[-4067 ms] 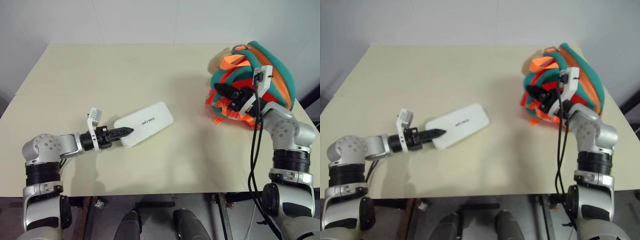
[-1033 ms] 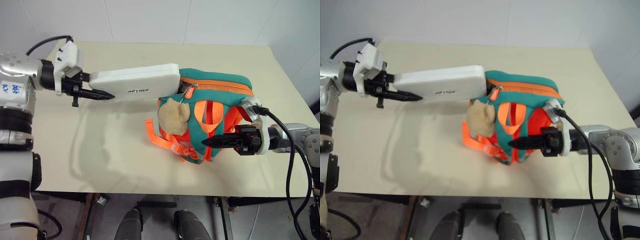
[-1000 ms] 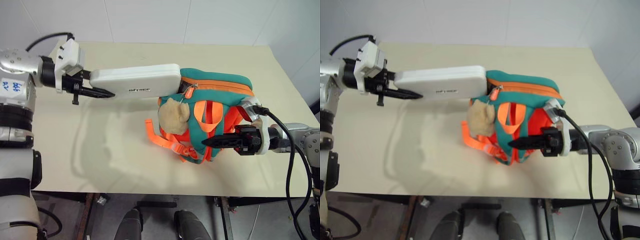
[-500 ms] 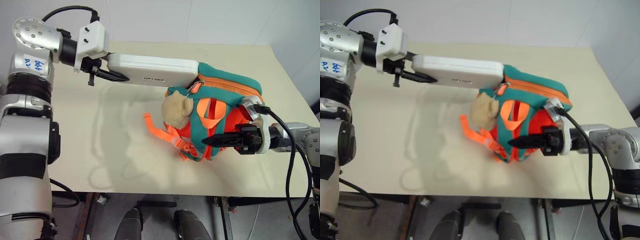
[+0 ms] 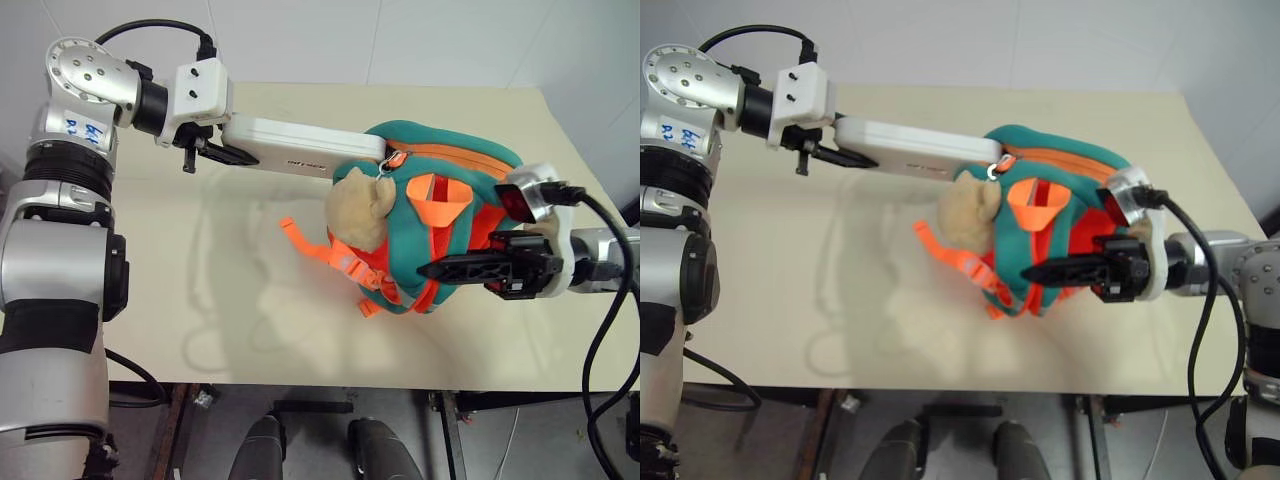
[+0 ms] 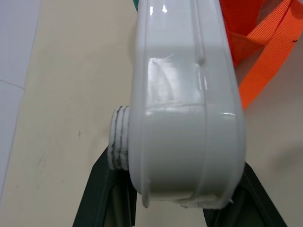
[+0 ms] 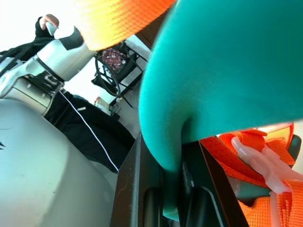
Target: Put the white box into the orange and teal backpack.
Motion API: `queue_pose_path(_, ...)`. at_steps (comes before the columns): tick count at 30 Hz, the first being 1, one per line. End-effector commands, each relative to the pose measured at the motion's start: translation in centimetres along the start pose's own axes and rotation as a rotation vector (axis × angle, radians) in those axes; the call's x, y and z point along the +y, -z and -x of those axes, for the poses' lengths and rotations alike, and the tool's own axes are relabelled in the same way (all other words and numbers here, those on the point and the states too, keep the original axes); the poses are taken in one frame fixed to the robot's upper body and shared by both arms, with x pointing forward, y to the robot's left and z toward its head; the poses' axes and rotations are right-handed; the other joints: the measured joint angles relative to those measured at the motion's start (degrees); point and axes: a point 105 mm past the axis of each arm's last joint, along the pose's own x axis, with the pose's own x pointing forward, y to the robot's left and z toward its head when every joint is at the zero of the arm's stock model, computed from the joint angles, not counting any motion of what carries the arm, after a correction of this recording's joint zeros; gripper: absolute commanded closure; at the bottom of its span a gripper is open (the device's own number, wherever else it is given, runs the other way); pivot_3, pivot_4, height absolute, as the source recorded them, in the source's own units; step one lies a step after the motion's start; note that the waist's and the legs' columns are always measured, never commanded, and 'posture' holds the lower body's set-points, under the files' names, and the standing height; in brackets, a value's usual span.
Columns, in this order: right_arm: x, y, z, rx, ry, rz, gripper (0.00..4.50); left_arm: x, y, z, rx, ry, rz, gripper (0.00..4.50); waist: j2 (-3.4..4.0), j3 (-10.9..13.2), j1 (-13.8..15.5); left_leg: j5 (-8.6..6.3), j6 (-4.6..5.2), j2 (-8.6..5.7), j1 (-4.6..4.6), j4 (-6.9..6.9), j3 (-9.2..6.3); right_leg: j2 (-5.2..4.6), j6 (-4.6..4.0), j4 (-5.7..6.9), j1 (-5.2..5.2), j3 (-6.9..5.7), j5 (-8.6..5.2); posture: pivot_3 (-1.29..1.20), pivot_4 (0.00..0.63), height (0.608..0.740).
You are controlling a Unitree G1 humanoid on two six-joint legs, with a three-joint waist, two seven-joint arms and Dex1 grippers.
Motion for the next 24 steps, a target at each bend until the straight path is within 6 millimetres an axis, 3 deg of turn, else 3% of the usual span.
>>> queue_pose_path(1,1.3,-0.6,0.3,0.001,-0.031,0.032,4.48,-0.1,-1.2,-0.5,-0.092,0.022,0.009,3.22,0.00,0.0,0.0,0.00,0.00,-0.01,-0.01,0.00,0.00,0.00,0.00,-0.01,0.00,0.00,0.00,0.00,0.150,0.740)
queue_pose_path(13,1.6,0.8,1.5,0.099,0.018,-0.008,4.48,-2.7,-4.3,-5.6,-0.239,0.276,-0.035,3.22,0.03,0.0,-0.1,0.01,0.00,-0.01,-0.09,0.02,0.02,0.01,0.00,0.05,-0.11,0.01,-0.01,0.00,0.150,0.740)
queue_pose_path(24,0.2,1.3,4.4,0.180,0.124,-0.010,4.48,-5.5,-7.4,-10.5,-0.350,0.447,-0.066,3.22,0.03,0.0,0.1,0.01,0.00,-0.07,-0.08,0.16,0.03,-0.03,0.02,0.10,-0.07,0.01,-0.02,0.00,0.150,0.740)
